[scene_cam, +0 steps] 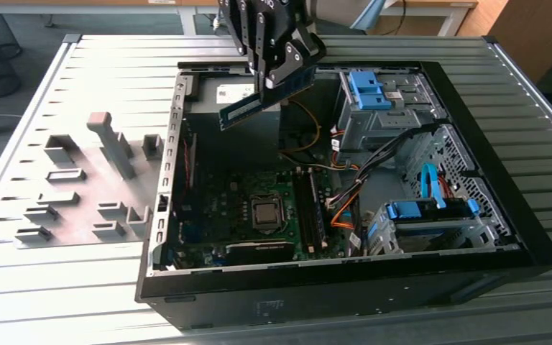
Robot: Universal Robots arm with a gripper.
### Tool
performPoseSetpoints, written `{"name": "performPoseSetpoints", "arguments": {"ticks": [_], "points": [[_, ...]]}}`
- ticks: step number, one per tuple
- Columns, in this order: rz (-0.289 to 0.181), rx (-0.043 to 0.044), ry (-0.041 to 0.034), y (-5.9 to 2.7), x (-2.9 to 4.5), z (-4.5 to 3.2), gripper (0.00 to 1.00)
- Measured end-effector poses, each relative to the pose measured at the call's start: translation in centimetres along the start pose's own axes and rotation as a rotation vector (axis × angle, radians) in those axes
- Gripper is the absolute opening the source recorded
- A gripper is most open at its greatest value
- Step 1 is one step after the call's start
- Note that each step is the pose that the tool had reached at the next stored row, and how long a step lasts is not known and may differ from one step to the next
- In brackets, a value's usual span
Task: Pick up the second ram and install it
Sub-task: 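Insert the second ram into the second slot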
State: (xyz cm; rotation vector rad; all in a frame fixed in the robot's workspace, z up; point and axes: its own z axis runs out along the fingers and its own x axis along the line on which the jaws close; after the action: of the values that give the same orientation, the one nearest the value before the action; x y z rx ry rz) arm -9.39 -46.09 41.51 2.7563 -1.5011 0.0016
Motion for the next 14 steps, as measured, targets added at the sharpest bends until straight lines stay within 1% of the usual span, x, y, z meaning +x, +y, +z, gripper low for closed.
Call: {"name": "performPoseSetpoints", "arguments": {"ticks": [3,6,14], "points": [[-0.019,0.0001,0.0000,0.00,0.00,0.00,0.14],[-0.057,0.0002,0.0001,0.00,0.00,0.00,0.14],[-0.195,0.0005,0.0004,0.00,0.00,0.03,0.14]]}}
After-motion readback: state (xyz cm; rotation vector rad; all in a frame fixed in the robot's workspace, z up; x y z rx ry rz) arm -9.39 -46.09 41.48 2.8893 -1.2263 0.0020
